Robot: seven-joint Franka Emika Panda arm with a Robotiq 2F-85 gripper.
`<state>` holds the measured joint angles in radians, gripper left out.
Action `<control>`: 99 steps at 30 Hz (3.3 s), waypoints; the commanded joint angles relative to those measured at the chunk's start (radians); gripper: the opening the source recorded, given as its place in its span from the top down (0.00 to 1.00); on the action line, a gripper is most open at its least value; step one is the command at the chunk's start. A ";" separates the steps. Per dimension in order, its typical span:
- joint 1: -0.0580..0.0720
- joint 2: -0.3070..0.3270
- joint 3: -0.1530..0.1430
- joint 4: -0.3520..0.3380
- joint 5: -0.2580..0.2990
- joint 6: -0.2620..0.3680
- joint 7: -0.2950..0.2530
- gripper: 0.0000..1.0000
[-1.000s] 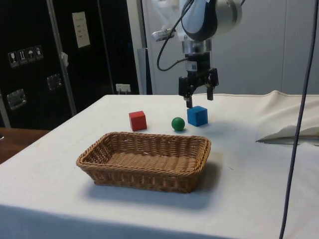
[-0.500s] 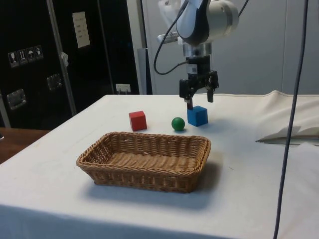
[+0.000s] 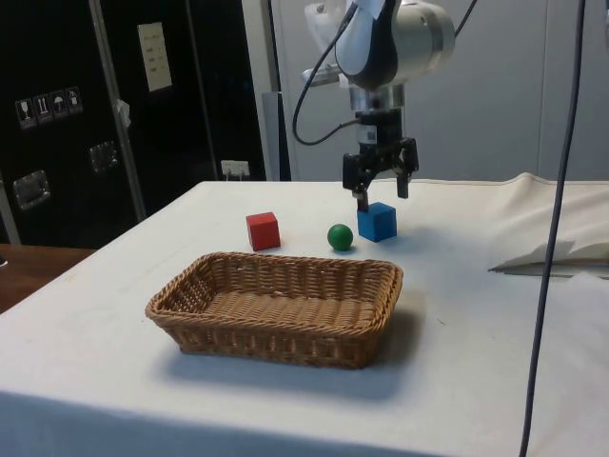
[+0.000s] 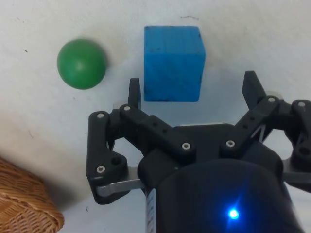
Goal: Place all non-red objects into the basket.
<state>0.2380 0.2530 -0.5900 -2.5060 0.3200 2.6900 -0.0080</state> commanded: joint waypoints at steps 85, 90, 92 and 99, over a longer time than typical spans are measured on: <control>0.011 0.015 -0.015 0.024 0.094 -0.003 -0.010 1.00; 0.010 -0.028 -0.030 0.025 0.058 -0.027 -0.004 1.00; 0.009 -0.035 -0.032 0.025 0.052 -0.031 -0.003 1.00; 0.006 -0.094 -0.047 0.030 0.000 -0.066 -0.001 1.00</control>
<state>0.2390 0.1730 -0.6230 -2.4820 0.3570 2.6440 -0.0270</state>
